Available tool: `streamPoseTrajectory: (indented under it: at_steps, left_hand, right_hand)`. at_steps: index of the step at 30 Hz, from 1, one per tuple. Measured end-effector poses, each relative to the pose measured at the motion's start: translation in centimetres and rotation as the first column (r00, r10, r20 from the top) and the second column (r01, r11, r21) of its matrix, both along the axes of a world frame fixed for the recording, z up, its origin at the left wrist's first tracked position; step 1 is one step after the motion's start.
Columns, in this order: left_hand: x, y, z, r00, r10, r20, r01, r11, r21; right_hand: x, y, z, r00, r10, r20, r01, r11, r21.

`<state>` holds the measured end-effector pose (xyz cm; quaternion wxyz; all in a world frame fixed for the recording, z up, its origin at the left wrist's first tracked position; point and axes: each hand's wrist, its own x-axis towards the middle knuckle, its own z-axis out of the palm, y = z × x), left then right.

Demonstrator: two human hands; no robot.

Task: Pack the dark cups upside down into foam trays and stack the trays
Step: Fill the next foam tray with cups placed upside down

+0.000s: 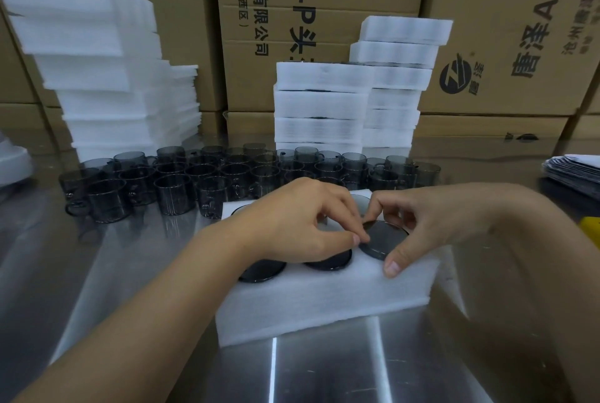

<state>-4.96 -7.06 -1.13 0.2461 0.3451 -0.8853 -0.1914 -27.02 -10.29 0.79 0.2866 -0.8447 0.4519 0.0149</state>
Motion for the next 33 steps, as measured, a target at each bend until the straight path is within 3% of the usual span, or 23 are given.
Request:
streamPoseTrajectory:
  at_steps: [3,7,9,15,22,25,30,33]
  left_hand:
    - [-0.1,-0.1,-0.1,1.0,-0.001,0.0,0.001,1.0,-0.005]
    - [-0.1,0.1,-0.1,1.0,-0.008,-0.014,0.008,1.0,0.012]
    - [-0.1,0.1,-0.1,1.0,-0.014,-0.024,0.015,1.0,0.023]
    - [-0.2,0.0,-0.1,1.0,0.009,-0.024,-0.007,0.999,0.042]
    - [-0.5,0.0,-0.1,1.0,0.025,0.01,-0.025,0.998,0.066]
    - [-0.7,-0.2,0.1,0.999,0.022,0.042,-0.024,0.998,0.066]
    - [-0.5,0.1,0.4,0.998,0.018,0.068,-0.024,0.996,0.088]
    - [1.0,1.0,0.5,0.991,0.038,0.131,-0.039,0.999,0.012]
  right_hand:
    - [-0.7,-0.4,-0.2,0.997,0.016,0.077,-0.018,0.999,0.026]
    - [-1.8,-1.3,-0.8,0.935,-0.111,0.336,0.078,0.991,0.11]
    - [-2.2,-1.7,-1.2,0.913,-0.143,0.383,0.084,0.983,0.166]
    - [-2.2,-2.4,-1.7,0.904,-0.214,0.37,0.125,0.96,0.249]
    - [-1.7,-2.3,-1.4,0.933,-0.259,0.248,0.186,0.941,0.283]
    - [-1.5,-1.8,-0.9,0.953,-0.235,0.194,0.194,0.959,0.208]
    - [0.3,0.2,0.2,0.987,-0.07,0.142,0.094,0.98,-0.174]
    - [1.1,1.9,1.1,0.99,-0.055,0.131,0.085,0.968,-0.237]
